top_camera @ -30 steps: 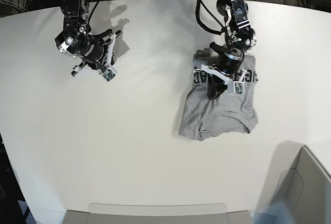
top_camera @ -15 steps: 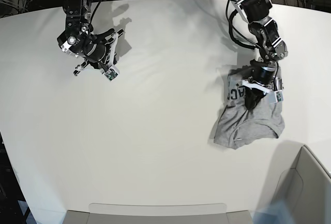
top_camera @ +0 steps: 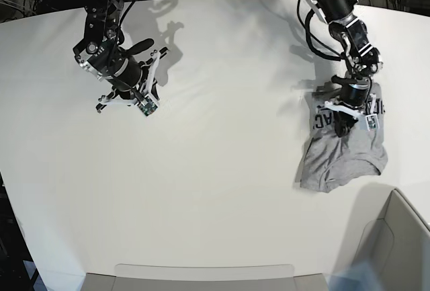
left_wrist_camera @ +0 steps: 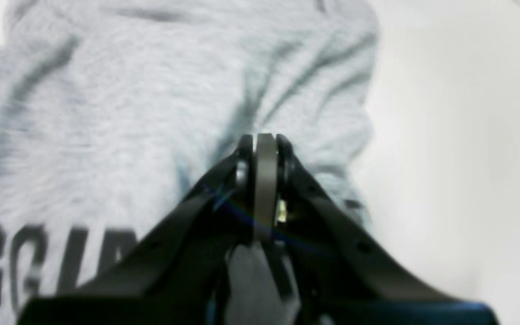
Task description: Fold the T-shirt properly
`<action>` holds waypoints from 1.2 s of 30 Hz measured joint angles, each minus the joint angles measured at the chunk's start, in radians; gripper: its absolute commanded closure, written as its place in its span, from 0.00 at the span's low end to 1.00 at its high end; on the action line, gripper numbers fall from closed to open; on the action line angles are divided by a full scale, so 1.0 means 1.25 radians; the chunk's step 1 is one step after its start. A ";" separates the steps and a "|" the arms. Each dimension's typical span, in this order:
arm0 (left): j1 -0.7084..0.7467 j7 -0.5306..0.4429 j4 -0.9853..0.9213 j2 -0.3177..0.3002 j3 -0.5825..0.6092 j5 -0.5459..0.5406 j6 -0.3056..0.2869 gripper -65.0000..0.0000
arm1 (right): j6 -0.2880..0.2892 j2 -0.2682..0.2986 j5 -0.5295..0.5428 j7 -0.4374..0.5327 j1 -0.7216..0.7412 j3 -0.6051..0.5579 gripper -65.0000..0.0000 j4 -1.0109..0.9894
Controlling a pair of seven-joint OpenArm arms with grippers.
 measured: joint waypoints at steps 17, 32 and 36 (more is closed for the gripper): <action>0.370 0.120 0.531 0.056 0.061 -0.091 -0.006 0.98 | 0.000 -0.101 -0.020 0.216 -0.172 0.092 1.00 0.105; 0.656 0.121 0.571 0.089 -0.009 -0.135 -0.001 0.98 | 0.000 -0.129 -0.006 0.276 -0.431 0.125 1.00 0.107; 0.706 0.126 0.560 0.091 -0.047 -0.136 -0.005 0.98 | 0.000 -0.128 0.004 0.273 -0.507 0.137 1.00 0.107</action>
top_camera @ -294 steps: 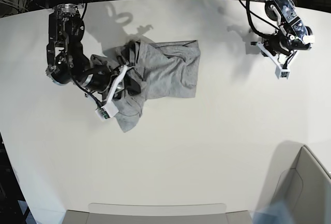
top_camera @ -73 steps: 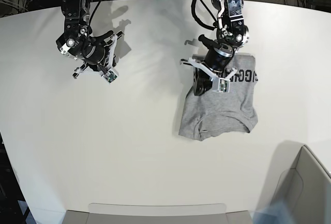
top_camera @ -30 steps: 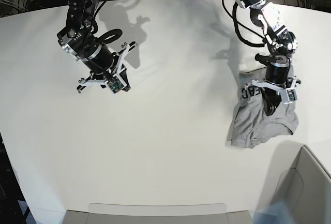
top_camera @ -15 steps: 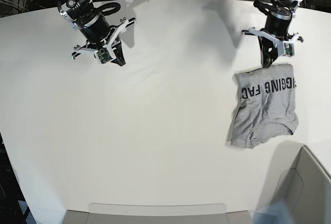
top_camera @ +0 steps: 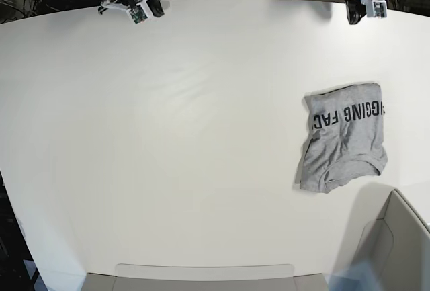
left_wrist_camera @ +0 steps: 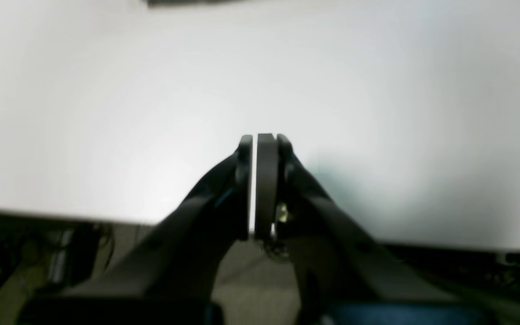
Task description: Fold the T-shirt properly
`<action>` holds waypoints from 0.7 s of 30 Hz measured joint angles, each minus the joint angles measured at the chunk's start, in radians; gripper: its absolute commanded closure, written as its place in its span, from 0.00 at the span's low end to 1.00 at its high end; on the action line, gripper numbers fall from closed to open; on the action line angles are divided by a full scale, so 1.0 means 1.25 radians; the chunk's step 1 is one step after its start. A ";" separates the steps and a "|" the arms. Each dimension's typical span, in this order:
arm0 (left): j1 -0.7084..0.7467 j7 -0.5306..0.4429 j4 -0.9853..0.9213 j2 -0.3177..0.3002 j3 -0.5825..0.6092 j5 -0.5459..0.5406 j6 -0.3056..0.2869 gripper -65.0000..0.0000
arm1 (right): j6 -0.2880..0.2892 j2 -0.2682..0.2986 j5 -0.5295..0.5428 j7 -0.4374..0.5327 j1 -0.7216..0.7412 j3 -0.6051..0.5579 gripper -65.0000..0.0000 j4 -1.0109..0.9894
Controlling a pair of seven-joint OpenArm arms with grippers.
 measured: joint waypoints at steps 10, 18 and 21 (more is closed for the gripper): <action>0.056 -0.008 -0.116 0.001 -0.086 0.002 0.006 0.98 | 0.000 -0.002 0.138 0.006 -0.126 0.107 1.00 -0.007; 0.074 -0.178 -0.296 0.033 -0.110 0.139 -0.004 0.98 | 0.000 -0.002 0.146 0.013 -0.132 0.124 1.00 -0.130; 0.064 -0.285 -0.407 0.034 -0.130 0.195 0.001 0.98 | 0.000 -0.002 0.145 0.011 -0.131 0.124 1.00 -0.192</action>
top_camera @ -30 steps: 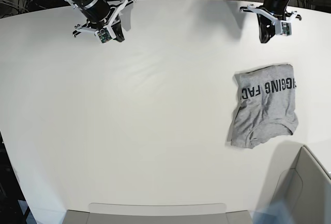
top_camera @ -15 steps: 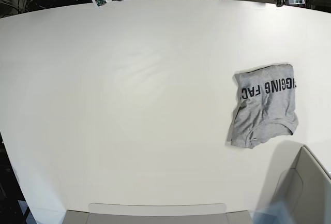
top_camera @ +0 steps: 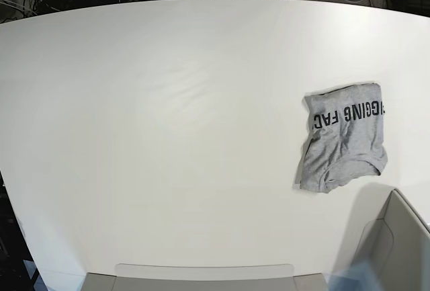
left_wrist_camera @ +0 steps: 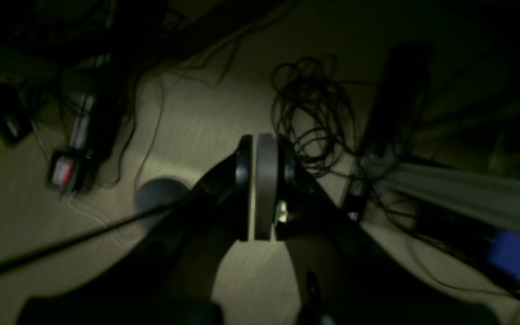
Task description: Fold the T-shirt properly
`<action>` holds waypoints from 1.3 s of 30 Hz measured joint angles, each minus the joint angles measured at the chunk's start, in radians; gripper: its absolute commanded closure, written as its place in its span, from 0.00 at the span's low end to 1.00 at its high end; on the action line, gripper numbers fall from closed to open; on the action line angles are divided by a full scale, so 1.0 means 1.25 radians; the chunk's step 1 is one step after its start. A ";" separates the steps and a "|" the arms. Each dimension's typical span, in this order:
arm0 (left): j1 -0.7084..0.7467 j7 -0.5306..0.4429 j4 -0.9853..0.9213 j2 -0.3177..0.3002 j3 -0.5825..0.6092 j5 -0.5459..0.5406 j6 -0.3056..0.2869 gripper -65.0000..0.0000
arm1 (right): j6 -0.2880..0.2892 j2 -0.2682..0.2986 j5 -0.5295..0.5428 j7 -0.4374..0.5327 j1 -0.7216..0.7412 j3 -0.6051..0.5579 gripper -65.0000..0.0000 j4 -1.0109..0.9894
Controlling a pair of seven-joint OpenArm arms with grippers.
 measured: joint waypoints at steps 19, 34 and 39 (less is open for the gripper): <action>-0.320 -0.245 -0.710 -0.075 -0.177 0.459 0.002 0.98 | 0.000 0.083 -0.257 0.204 0.316 0.233 1.00 -0.630; -0.472 -0.292 -1.121 -0.167 -0.176 0.713 0.450 0.95 | -0.201 0.328 -0.568 0.493 0.571 0.403 1.00 -1.302; -0.473 -0.286 -1.122 -0.166 -0.176 0.713 0.497 0.86 | -0.457 0.303 -0.714 0.512 0.602 0.403 1.00 -1.317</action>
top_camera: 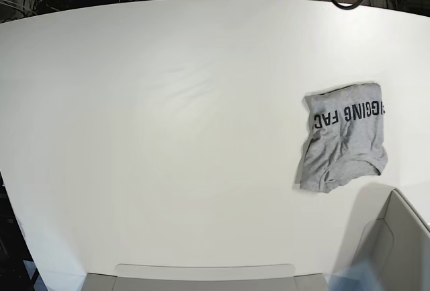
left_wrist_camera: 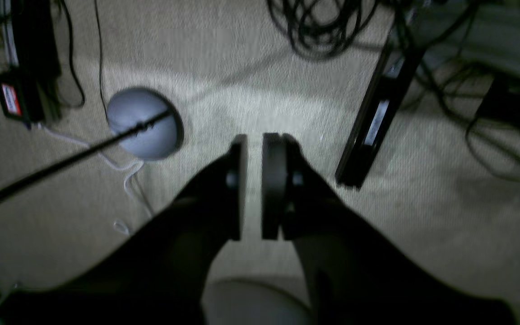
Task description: Fold the T-shirt properly
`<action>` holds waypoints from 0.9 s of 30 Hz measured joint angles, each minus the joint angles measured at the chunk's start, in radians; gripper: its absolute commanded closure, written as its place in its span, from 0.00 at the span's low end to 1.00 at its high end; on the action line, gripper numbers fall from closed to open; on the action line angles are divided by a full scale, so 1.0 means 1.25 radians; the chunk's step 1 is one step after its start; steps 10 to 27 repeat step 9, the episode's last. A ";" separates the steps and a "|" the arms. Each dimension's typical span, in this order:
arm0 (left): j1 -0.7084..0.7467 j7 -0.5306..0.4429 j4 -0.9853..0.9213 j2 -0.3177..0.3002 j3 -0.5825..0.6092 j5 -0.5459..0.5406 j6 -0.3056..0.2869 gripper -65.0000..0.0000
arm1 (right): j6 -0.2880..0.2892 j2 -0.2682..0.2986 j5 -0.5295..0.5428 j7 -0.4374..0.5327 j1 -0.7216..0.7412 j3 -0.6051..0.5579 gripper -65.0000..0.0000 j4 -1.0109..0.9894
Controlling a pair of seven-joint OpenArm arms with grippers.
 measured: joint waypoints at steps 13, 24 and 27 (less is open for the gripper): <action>-0.014 -0.002 -0.003 0.023 0.000 0.001 -0.004 0.85 | -0.135 -0.021 -0.103 0.001 0.023 0.000 1.00 -0.002; -0.014 -0.002 -0.003 0.023 0.000 0.001 -0.004 0.85 | -0.135 -0.021 -0.103 0.001 0.023 0.000 1.00 -0.002; -0.014 -0.002 -0.003 0.023 0.000 0.001 -0.004 0.85 | -0.135 -0.021 -0.103 0.001 0.023 0.000 1.00 -0.002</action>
